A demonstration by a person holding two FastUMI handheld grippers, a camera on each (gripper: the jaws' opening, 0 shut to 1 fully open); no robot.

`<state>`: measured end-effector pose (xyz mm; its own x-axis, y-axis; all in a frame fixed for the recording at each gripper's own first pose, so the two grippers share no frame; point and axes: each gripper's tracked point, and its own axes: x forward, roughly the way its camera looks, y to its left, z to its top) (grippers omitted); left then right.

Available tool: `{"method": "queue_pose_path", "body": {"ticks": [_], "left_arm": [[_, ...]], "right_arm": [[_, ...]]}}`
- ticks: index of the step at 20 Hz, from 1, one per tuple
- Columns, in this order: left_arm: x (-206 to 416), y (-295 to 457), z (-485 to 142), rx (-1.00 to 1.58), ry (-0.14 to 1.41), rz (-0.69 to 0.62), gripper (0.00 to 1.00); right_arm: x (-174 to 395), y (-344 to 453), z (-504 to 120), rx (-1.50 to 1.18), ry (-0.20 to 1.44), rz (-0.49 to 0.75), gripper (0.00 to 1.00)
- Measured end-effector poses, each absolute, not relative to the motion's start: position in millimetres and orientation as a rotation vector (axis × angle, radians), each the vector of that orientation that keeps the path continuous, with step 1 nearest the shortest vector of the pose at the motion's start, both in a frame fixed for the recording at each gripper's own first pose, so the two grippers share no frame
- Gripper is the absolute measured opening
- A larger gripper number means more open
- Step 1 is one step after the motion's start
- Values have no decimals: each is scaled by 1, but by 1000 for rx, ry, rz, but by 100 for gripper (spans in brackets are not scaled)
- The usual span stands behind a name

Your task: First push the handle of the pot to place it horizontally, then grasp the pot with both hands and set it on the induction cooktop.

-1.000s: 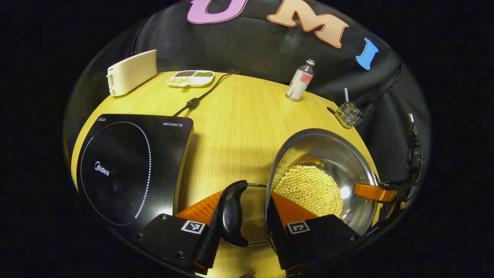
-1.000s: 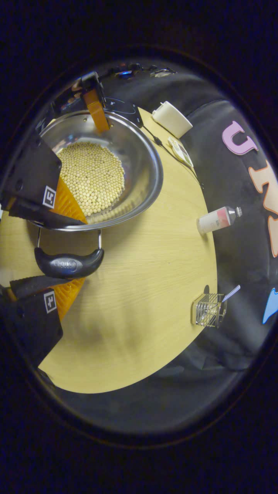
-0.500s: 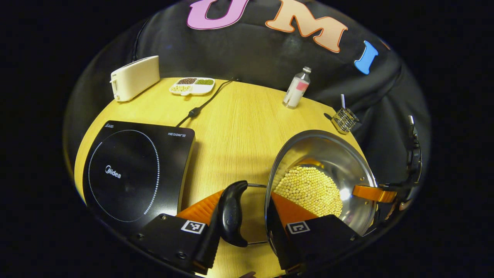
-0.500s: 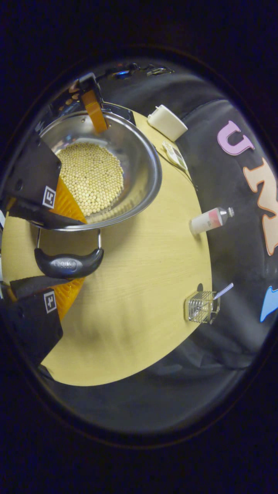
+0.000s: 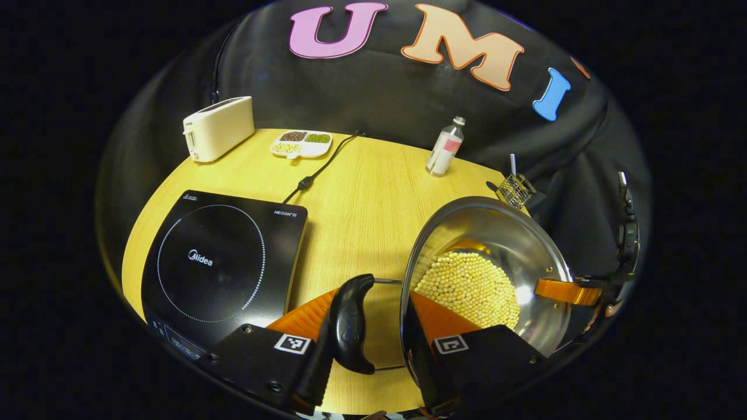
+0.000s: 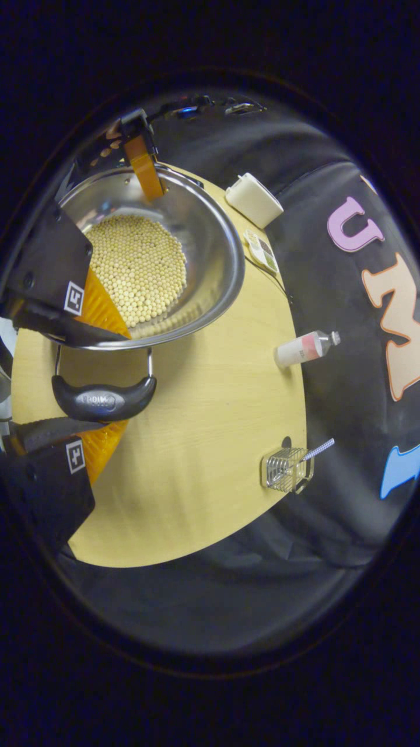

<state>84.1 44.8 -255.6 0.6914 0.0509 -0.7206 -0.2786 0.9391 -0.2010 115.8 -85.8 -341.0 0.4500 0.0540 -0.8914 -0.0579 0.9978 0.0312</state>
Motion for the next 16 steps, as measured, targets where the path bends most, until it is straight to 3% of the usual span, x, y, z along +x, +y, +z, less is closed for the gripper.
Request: {"method": "queue_pose_path", "body": {"ticks": [9, 10, 11, 15, 16], "left_arm": [[79, 117, -249, -309, 822, 100, 64], [76, 127, -247, -305, 825, 93, 63], [72, 139, -247, -299, 825, 88, 63], [57, 187, -244, -302, 828, 93, 63], [53, 199, -244, -302, 828, 94, 64]], "right_arm": [[107, -13, -336, 22, 1079, -32, 58], [106, -3, -337, 29, 1076, -38, 63], [103, 10, -337, 34, 1077, -45, 58], [101, 60, -341, 38, 1072, -40, 58], [102, 73, -341, 38, 1070, -36, 63]]}}
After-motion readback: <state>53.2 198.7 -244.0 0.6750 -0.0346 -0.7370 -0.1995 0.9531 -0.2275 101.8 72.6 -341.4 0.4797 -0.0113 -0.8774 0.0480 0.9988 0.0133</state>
